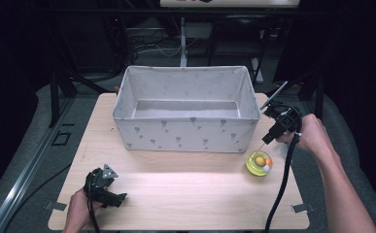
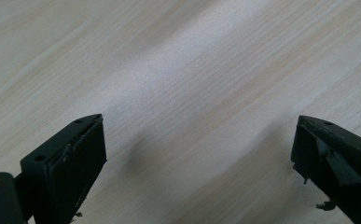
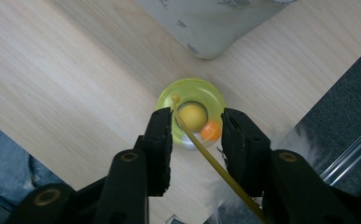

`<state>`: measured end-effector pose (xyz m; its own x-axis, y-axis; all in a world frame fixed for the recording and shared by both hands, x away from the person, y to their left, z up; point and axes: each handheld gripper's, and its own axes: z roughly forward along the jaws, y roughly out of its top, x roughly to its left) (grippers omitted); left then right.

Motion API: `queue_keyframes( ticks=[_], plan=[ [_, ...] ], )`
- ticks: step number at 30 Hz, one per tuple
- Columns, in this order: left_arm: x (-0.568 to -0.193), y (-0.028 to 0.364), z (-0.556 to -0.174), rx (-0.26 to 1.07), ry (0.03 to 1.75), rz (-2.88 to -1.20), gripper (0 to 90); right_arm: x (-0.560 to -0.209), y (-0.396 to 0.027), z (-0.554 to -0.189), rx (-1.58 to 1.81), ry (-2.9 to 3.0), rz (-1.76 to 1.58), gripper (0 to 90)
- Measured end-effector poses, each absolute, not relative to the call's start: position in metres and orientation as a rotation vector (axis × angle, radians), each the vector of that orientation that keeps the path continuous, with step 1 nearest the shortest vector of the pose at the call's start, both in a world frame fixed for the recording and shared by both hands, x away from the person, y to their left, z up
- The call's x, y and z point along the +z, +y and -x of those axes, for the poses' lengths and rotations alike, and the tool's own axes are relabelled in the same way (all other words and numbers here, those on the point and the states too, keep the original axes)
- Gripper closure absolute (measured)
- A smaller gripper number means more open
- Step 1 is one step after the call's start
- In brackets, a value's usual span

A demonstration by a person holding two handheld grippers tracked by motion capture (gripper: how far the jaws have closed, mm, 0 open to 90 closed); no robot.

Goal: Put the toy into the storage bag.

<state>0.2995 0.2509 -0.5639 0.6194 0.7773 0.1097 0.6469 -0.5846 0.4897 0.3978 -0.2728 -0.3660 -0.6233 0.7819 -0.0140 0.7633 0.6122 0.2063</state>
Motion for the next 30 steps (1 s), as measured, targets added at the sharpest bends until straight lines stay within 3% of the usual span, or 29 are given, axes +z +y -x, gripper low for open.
queue_keyframes(
  ticks=[12, 16, 30],
  plan=[
    [-0.5642, 0.2506, -0.2995, 0.438, 1.132, -2.442, 3.3, -0.3671, -0.2697, -0.3976, 0.278, 2.744, -1.284, 77.7],
    [-0.5643, 0.2504, -0.2998, 0.438, 1.129, -2.445, 3.3, -0.3668, -0.2681, -0.3972, 0.272, 2.752, -1.268, 86.4],
    [-0.5643, 0.2503, -0.3000, 0.435, 1.131, -2.446, 3.3, -0.3643, -0.2681, -0.3954, 0.258, 2.725, -1.289, 87.9]
  ],
)
